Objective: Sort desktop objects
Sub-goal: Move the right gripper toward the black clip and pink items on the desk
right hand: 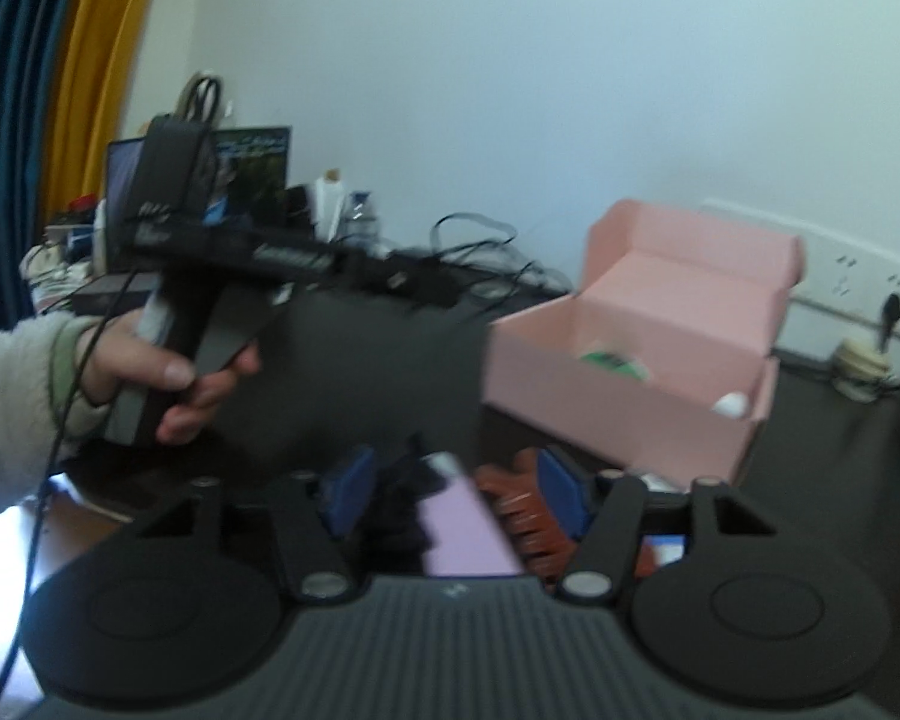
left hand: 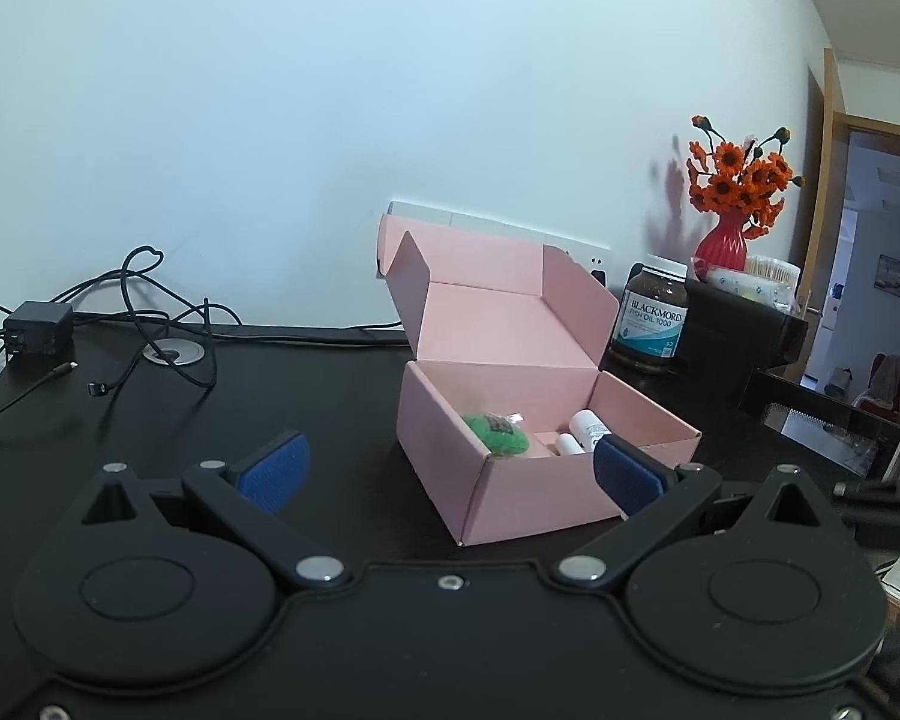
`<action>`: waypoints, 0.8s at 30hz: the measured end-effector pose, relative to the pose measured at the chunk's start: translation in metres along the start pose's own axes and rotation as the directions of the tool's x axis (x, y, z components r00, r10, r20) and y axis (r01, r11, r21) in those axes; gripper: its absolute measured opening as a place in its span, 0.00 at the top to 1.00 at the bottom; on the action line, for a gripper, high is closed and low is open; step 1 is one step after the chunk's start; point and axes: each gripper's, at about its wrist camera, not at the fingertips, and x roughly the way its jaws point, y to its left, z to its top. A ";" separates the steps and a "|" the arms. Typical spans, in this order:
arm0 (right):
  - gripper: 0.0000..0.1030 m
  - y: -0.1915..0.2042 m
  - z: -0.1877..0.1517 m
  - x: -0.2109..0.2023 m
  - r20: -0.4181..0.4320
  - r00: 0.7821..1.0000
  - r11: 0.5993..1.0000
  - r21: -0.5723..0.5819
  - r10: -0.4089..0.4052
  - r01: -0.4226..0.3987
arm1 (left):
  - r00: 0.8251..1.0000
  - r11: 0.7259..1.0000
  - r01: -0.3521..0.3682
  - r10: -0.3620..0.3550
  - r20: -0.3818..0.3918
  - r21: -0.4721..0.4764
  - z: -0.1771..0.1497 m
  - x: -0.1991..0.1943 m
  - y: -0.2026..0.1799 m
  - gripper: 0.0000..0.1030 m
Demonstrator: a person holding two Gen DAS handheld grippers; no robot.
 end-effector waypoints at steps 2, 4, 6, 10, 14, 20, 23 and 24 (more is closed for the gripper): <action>0.44 0.008 -0.001 0.003 -0.007 1.000 1.000 -0.012 0.022 -0.023 | 1.000 1.000 0.001 -0.001 0.001 0.007 0.000 0.000 -0.001 0.00; 0.44 0.015 -0.002 0.005 -0.010 0.999 0.999 -0.033 0.042 -0.042 | 1.000 1.000 0.007 -0.007 -0.001 0.009 0.000 0.000 -0.001 0.00; 0.44 0.020 -0.002 0.007 -0.016 0.999 0.997 -0.051 0.050 -0.050 | 1.000 1.000 0.007 -0.007 -0.001 0.001 0.000 0.000 0.000 0.00; 0.45 0.024 -0.003 0.015 -0.044 0.998 0.996 -0.075 0.044 -0.047 | 1.000 1.000 0.005 -0.005 0.003 0.007 0.000 -0.001 -0.001 0.00; 0.58 0.025 -0.007 0.022 -0.073 0.997 0.996 -0.090 0.021 -0.028 | 1.000 0.999 0.008 -0.008 0.008 0.037 -0.001 -0.002 -0.006 0.00; 0.58 0.028 -0.009 0.026 -0.078 0.997 0.992 -0.127 -0.023 0.013 | 1.000 0.999 0.010 -0.010 0.006 0.031 -0.001 -0.001 -0.005 0.00; 0.58 0.030 -0.009 0.028 -0.080 0.996 0.989 -0.148 -0.044 0.032 | 1.000 1.000 0.010 -0.010 0.005 0.025 -0.001 -0.001 -0.004 0.00; 0.58 0.031 -0.009 0.029 -0.080 0.995 0.987 -0.155 -0.051 0.038 | 1.000 1.000 0.010 -0.010 0.005 0.024 -0.001 -0.001 -0.004 0.00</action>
